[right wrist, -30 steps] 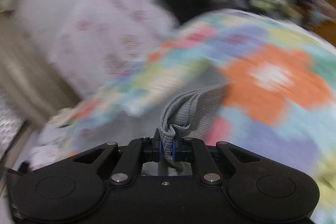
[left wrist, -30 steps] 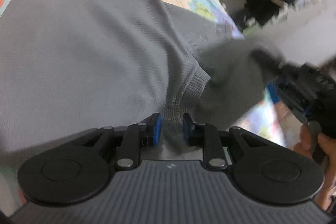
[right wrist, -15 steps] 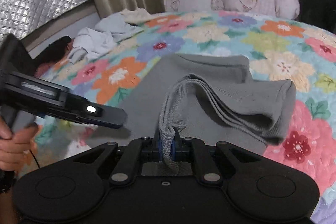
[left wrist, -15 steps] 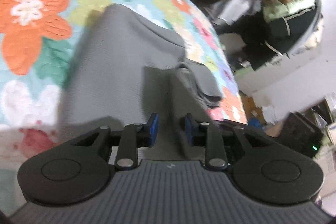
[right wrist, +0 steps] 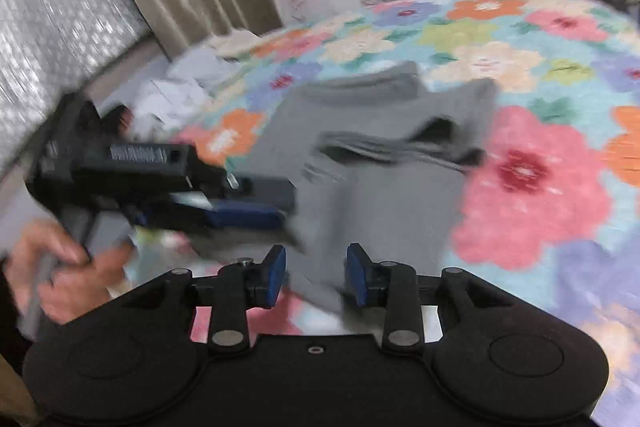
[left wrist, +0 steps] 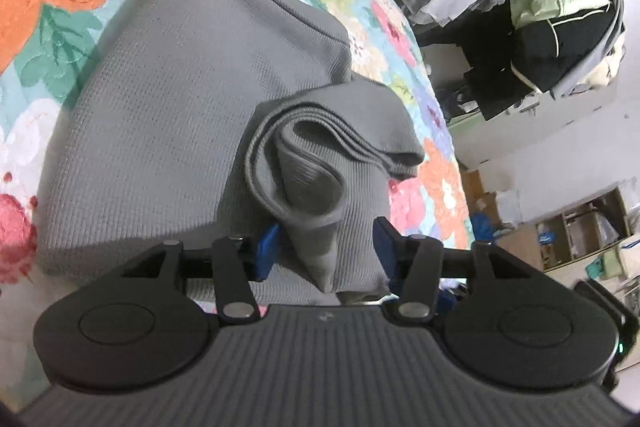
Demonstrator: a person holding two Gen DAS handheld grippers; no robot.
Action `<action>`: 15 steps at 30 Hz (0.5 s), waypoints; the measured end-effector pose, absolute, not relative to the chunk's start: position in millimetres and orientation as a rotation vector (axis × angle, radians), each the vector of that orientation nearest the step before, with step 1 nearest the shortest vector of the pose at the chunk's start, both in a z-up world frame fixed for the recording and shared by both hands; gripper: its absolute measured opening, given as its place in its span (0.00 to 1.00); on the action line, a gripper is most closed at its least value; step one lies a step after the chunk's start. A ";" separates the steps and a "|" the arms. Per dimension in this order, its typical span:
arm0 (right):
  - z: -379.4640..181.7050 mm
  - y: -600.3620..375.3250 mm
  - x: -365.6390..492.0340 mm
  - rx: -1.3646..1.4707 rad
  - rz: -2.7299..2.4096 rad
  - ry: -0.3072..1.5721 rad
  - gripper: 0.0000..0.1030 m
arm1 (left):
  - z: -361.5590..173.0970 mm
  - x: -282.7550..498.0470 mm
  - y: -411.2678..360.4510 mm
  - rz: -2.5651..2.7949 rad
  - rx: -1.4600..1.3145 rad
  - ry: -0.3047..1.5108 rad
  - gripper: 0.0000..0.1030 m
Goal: Fold clothes
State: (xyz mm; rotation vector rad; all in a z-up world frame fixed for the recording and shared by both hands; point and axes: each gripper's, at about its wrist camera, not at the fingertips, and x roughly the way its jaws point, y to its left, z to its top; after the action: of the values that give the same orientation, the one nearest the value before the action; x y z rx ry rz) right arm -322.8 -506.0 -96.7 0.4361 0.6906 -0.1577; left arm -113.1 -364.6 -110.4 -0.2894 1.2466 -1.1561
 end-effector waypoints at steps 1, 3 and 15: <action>-97.3 -500.4 -328.5 0.393 -0.190 0.707 0.38 | -112.4 -114.5 -364.6 -1.162 -0.289 1.250 0.53; -100.1 -490.7 -337.5 0.324 -0.244 0.728 0.41 | -118.5 -115.7 -364.9 -1.145 -0.276 1.268 0.55; -130.0 -465.5 -308.5 0.117 -0.412 0.756 0.59 | -100.9 -129.0 -388.9 -1.250 -0.217 1.068 0.06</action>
State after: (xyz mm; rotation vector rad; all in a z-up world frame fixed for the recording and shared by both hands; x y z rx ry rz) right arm -308.5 -465.5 -130.0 0.1172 0.7561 -0.4122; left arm -129.0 -388.9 -100.9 -0.2171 1.0679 -1.2498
